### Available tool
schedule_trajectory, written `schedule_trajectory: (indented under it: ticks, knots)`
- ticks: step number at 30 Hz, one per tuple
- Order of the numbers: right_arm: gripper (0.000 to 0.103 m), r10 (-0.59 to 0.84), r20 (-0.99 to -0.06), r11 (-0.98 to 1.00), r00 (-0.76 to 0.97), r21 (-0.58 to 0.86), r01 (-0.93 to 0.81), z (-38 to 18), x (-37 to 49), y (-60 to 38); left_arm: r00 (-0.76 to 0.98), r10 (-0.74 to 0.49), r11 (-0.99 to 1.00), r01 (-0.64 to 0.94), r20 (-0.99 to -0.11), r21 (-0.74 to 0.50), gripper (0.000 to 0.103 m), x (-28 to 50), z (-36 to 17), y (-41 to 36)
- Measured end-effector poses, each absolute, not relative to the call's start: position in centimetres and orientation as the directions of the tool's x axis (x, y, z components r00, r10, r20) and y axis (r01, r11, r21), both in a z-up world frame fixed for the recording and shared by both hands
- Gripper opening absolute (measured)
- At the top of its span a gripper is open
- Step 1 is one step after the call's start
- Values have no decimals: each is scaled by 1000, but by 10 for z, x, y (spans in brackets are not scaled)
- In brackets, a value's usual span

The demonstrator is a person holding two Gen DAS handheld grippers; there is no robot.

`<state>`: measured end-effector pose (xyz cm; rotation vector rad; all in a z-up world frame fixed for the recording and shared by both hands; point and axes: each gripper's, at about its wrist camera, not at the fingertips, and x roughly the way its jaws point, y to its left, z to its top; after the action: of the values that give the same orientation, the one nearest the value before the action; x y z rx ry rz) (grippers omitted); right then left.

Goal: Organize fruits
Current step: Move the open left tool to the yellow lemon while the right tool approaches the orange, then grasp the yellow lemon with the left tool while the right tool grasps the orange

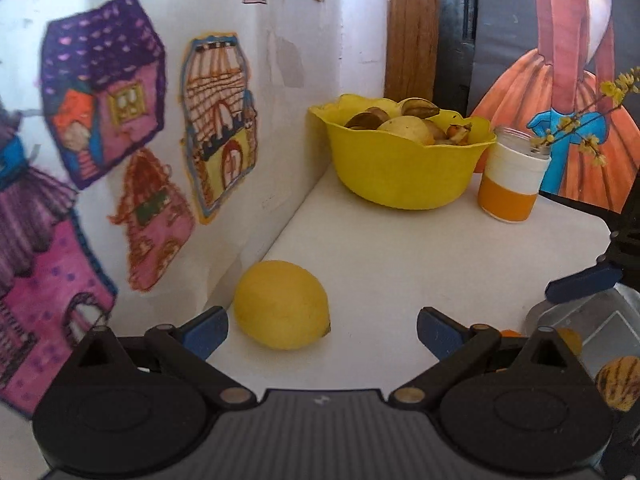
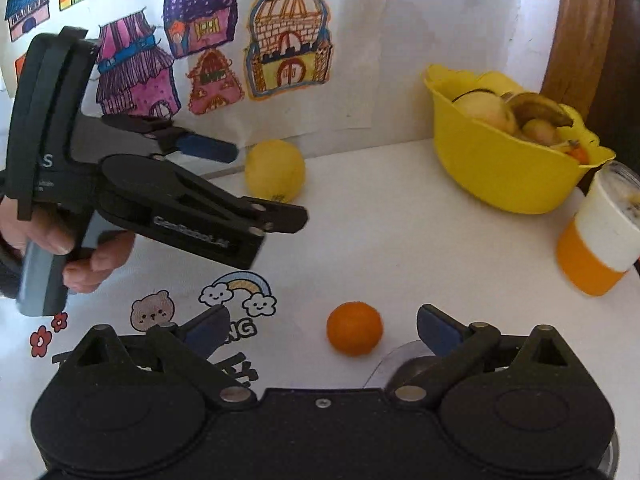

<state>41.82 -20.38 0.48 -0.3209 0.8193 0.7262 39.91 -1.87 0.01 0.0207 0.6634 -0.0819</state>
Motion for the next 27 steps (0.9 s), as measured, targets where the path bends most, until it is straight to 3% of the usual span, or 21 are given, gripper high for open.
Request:
schedule_trajectory:
  ticks: [11, 27]
  knots:
    - [86, 450, -781, 725, 433, 36, -688, -17, 430, -200, 787, -35, 998, 57, -616, 16, 98, 414, -15, -21]
    - [58, 399, -785, 784, 474, 25, -620, -18, 437, -200, 750, 62, 998, -42, -658, 46, 64, 435, -20, -18]
